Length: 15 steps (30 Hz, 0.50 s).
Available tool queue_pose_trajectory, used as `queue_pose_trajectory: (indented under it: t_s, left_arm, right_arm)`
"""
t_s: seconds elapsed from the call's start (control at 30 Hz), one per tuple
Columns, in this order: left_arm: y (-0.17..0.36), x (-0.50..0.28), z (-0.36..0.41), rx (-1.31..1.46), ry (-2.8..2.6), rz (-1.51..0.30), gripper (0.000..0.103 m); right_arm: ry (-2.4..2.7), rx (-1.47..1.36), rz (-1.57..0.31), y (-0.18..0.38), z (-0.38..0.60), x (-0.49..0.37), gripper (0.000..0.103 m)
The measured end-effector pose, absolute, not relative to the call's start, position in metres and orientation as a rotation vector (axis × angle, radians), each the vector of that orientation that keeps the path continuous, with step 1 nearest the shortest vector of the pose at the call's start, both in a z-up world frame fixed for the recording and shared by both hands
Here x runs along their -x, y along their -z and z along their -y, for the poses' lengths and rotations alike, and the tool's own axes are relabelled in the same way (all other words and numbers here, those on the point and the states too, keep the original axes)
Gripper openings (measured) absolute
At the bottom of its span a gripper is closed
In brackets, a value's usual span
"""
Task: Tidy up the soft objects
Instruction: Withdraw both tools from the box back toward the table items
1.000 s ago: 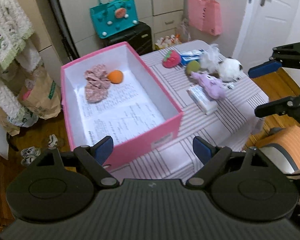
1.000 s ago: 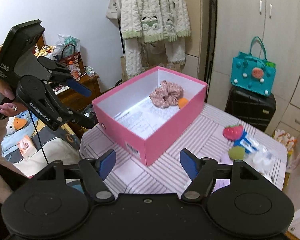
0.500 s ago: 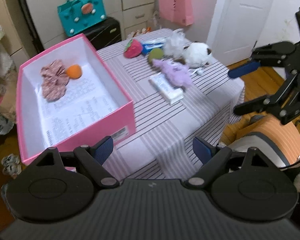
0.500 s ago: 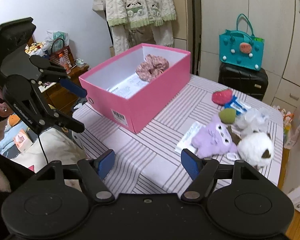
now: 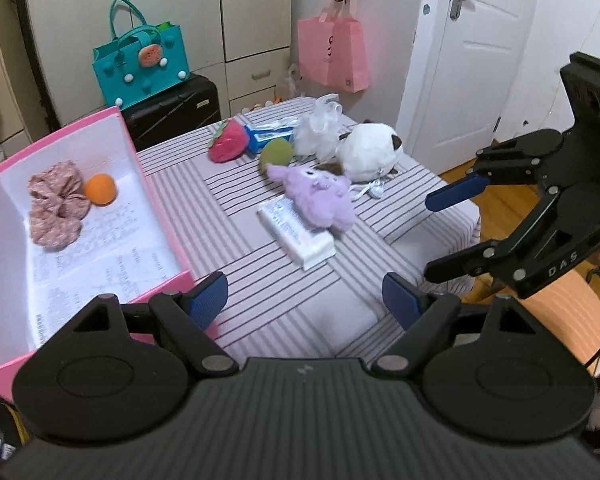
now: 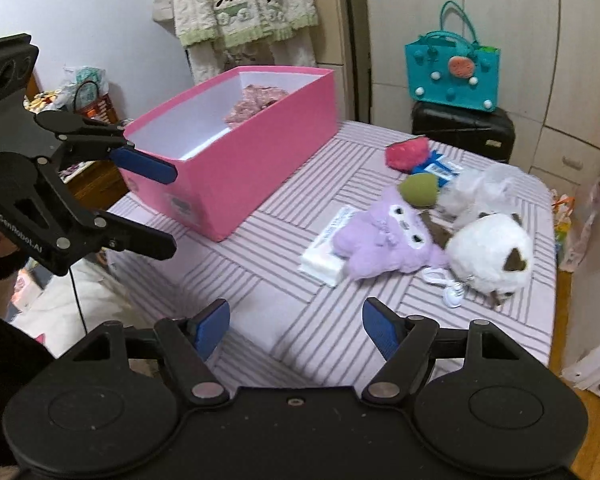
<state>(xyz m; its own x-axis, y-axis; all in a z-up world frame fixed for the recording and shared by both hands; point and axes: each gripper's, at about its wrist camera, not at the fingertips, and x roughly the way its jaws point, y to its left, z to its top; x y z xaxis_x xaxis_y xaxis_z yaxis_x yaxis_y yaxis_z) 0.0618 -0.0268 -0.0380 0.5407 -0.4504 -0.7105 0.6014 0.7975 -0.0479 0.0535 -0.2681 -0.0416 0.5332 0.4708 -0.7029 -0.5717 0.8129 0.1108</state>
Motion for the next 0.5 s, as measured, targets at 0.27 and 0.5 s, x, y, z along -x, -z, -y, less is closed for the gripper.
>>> queue_pose_trajectory:
  t_s: [0.27, 0.5]
  left_arm:
    - [0.055, -0.077, 0.051, -0.179, 0.645, -0.769, 0.082]
    - [0.081, -0.091, 0.074, -0.163, 0.631, -0.806, 0.079]
  right_arm:
    - [-0.557, 0.115, -0.739, 0.048, 0.291, -0.065, 0.078]
    - [-0.508, 0.114, -0.69, 0.054, 0.306, -0.078, 0.078]
